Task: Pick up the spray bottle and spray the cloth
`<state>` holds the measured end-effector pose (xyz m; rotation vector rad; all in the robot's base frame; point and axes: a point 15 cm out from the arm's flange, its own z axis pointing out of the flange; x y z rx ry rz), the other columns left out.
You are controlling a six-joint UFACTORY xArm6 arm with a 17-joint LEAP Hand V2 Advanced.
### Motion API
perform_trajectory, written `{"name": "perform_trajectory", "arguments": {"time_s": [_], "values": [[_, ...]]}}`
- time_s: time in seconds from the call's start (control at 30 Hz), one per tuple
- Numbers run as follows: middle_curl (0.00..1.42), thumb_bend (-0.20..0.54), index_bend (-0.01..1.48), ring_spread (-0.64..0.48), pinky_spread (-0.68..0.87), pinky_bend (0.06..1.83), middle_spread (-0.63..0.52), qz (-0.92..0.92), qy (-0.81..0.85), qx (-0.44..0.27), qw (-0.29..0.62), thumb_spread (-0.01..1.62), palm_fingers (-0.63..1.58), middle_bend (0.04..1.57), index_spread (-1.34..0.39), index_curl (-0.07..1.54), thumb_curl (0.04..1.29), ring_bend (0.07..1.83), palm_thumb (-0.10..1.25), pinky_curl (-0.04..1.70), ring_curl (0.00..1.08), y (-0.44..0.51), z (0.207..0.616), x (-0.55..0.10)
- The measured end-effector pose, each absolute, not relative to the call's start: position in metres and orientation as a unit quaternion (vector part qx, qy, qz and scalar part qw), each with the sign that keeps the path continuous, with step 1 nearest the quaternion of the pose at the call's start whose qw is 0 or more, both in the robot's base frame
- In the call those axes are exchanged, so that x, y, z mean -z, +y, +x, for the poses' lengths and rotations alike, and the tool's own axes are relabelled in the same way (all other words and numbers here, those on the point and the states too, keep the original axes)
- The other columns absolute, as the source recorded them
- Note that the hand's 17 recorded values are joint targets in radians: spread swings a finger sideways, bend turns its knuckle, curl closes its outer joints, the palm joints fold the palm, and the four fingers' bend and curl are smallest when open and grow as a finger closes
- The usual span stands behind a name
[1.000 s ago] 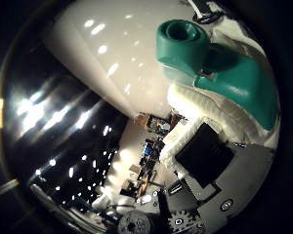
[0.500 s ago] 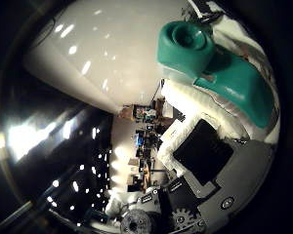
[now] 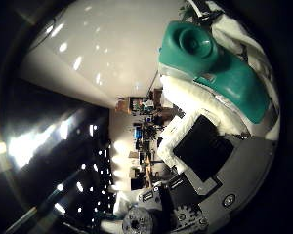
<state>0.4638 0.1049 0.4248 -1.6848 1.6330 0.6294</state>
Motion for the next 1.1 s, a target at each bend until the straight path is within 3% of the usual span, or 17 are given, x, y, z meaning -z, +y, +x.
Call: {"name": "perform_trajectory", "arguments": {"time_s": [0.47,1.1], "values": [[1.15,-0.013,1.06,-0.28,-0.25,1.14,-0.30,-0.654,0.641,-0.256,0.309,1.21,0.85,1.16,-0.34,0.98,0.36,1.39,0.88,1.36,0.93,0.115,0.469,-0.393],[1.15,-0.013,1.06,-0.29,-0.25,1.14,-0.30,-0.656,0.637,-0.250,0.318,1.21,0.84,1.16,-0.34,0.99,0.35,1.38,0.88,1.37,0.95,0.123,0.464,-0.409]]}}
